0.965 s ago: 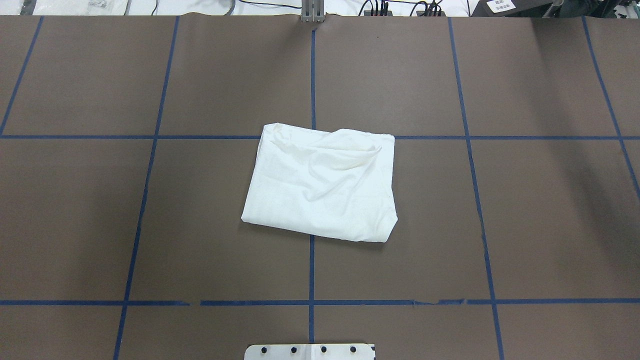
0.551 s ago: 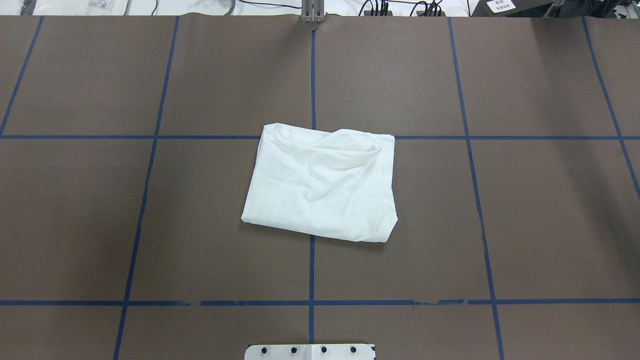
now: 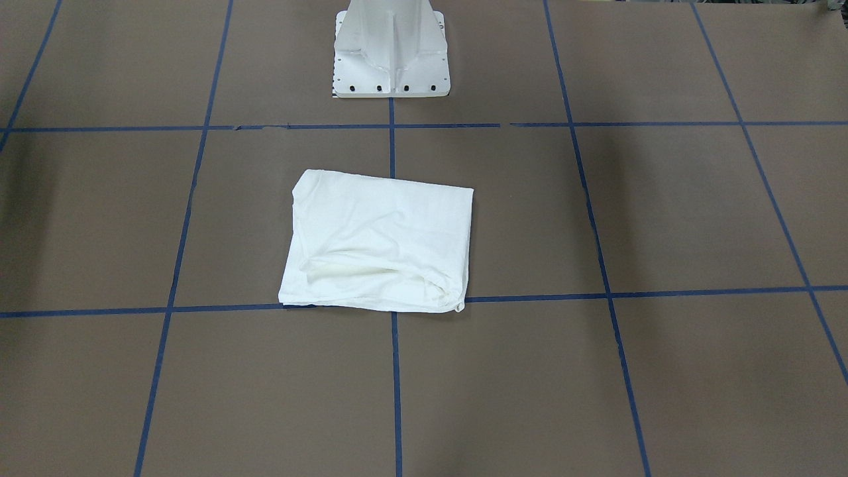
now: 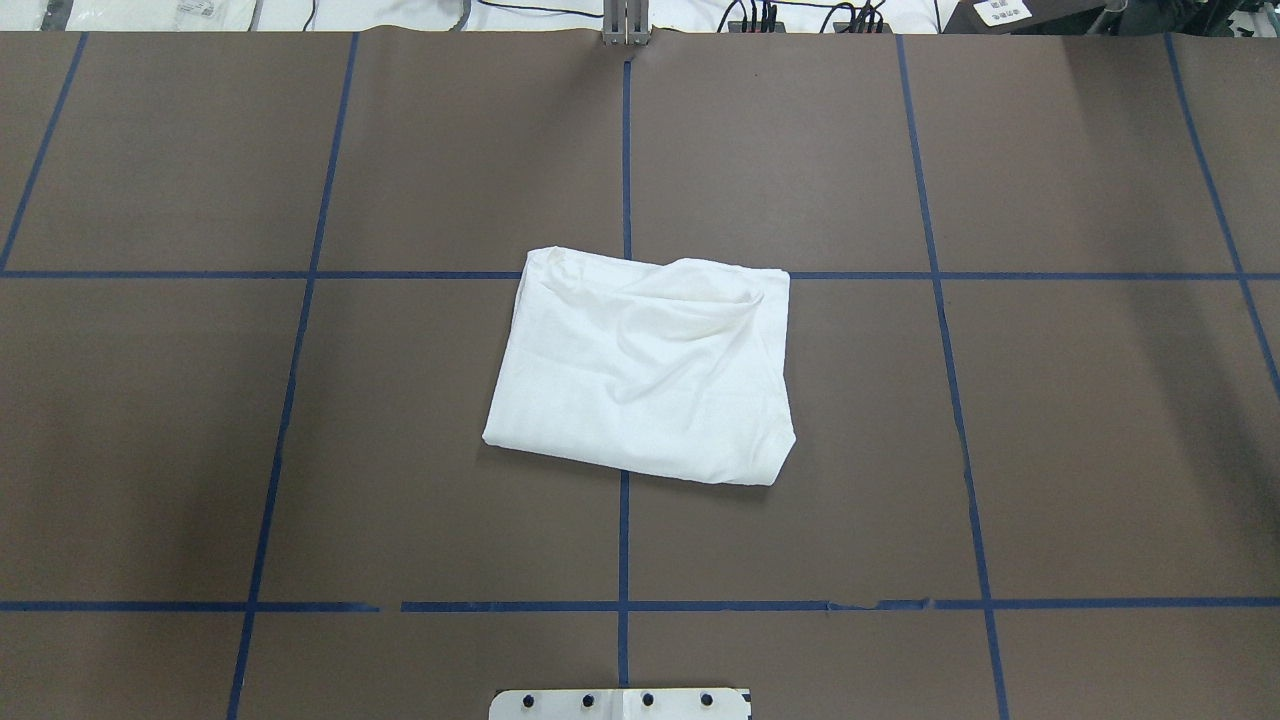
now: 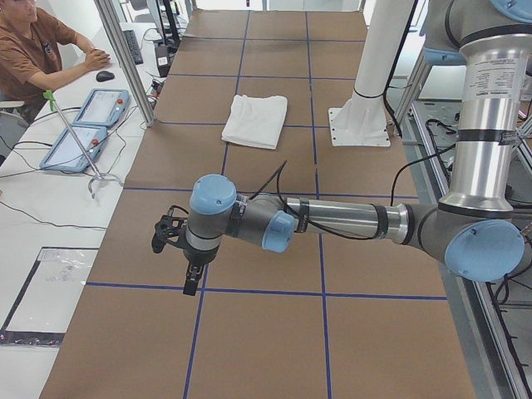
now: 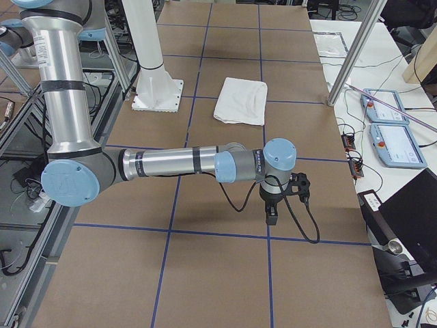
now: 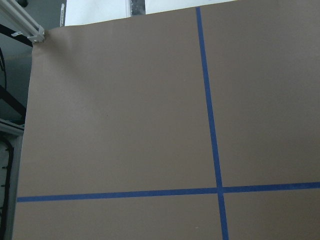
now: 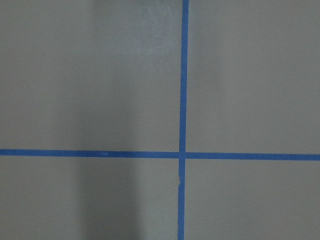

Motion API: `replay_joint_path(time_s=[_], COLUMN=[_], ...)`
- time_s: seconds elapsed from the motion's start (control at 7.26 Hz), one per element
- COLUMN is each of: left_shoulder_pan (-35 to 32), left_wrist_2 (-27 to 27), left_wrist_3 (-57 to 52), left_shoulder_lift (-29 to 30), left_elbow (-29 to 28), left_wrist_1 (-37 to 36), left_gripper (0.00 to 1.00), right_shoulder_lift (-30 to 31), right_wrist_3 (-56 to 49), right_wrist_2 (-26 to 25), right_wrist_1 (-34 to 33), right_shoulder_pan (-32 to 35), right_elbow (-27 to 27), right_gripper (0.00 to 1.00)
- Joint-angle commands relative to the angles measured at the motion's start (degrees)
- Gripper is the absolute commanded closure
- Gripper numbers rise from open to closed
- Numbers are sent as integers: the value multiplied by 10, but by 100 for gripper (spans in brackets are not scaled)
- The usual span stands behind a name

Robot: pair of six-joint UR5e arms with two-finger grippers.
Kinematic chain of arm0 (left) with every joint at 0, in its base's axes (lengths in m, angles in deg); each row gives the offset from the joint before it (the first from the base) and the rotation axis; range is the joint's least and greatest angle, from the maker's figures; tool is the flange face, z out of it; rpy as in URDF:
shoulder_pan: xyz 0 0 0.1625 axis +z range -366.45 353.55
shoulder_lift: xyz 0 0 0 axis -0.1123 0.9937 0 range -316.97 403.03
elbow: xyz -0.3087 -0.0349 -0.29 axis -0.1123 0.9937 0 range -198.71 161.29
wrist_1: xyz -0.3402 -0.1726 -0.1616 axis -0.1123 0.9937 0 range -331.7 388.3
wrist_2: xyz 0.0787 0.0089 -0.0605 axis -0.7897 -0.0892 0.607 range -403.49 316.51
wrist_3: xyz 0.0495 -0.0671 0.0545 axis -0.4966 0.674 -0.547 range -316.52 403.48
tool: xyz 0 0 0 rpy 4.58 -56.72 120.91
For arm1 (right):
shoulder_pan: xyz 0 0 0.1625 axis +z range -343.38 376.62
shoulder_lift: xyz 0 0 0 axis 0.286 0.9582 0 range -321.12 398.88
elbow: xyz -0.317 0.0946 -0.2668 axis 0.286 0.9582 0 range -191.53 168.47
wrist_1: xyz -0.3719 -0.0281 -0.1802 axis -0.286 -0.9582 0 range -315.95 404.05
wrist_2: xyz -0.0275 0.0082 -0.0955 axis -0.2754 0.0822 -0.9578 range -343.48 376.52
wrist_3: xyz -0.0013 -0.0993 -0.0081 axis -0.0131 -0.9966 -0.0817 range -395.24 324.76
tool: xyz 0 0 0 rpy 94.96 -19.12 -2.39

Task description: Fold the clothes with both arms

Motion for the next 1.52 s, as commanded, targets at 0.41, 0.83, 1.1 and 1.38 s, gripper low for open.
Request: replay_joint_path(time_s=[0.41, 0.83, 1.1, 1.38], left_shoulder_pan=[7, 9, 8, 8], left_wrist_2=[38, 38, 36, 36], left_wrist_3=[-1, -2, -2, -2], left_shoulder_lift=[8, 7, 6, 6], left_elbow=[-13, -29, -30, -30], left_wrist_1=[-103, -100, -99, -98], left_gripper=[0, 0, 0, 0], right_shoulder_lift=[33, 99, 99, 98], right_wrist_3=[-5, -7, -5, -5], right_wrist_2=[26, 18, 4, 0], right_wrist_1=[-96, 2, 4, 4], right_shoulder_pan=[25, 34, 33, 33], right_elbow=[-26, -28, -29, -29], right_gripper=[0, 0, 0, 0])
